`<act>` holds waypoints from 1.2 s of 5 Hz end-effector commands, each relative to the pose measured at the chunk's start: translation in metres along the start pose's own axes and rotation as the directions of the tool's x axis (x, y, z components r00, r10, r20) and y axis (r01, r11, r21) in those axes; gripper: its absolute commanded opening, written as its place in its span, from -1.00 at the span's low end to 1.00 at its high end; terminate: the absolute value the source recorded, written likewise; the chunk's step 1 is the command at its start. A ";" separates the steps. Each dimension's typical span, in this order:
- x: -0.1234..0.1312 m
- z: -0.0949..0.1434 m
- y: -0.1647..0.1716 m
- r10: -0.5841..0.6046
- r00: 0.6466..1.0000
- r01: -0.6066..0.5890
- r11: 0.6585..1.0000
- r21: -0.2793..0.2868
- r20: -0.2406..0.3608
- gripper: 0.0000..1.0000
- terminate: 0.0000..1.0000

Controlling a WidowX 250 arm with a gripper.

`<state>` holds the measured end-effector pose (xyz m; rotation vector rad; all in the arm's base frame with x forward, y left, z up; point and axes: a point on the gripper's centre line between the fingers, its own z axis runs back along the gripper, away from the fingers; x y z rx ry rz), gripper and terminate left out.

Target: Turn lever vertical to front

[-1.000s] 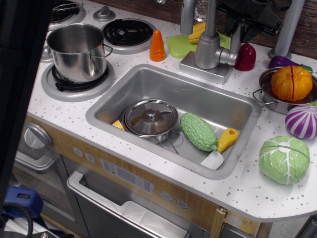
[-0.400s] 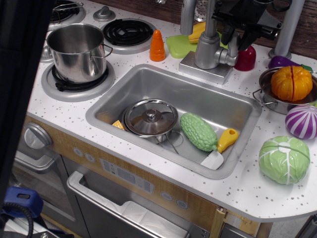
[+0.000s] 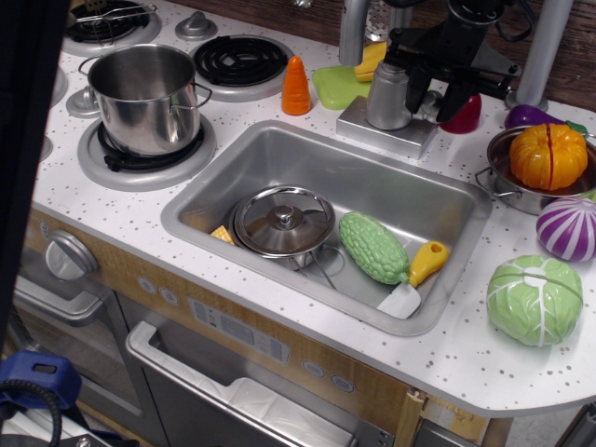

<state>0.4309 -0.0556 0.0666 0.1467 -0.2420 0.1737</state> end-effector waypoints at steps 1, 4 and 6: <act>-0.002 0.027 -0.009 -0.011 0.999 0.014 0.997 -0.070 0.036 -1.00 -1.00; -0.010 0.005 -0.013 -0.027 1.000 0.027 0.994 -0.109 0.000 -1.00 -1.00; -0.011 0.002 -0.014 -0.035 0.999 0.036 0.993 -0.111 0.015 1.00 1.00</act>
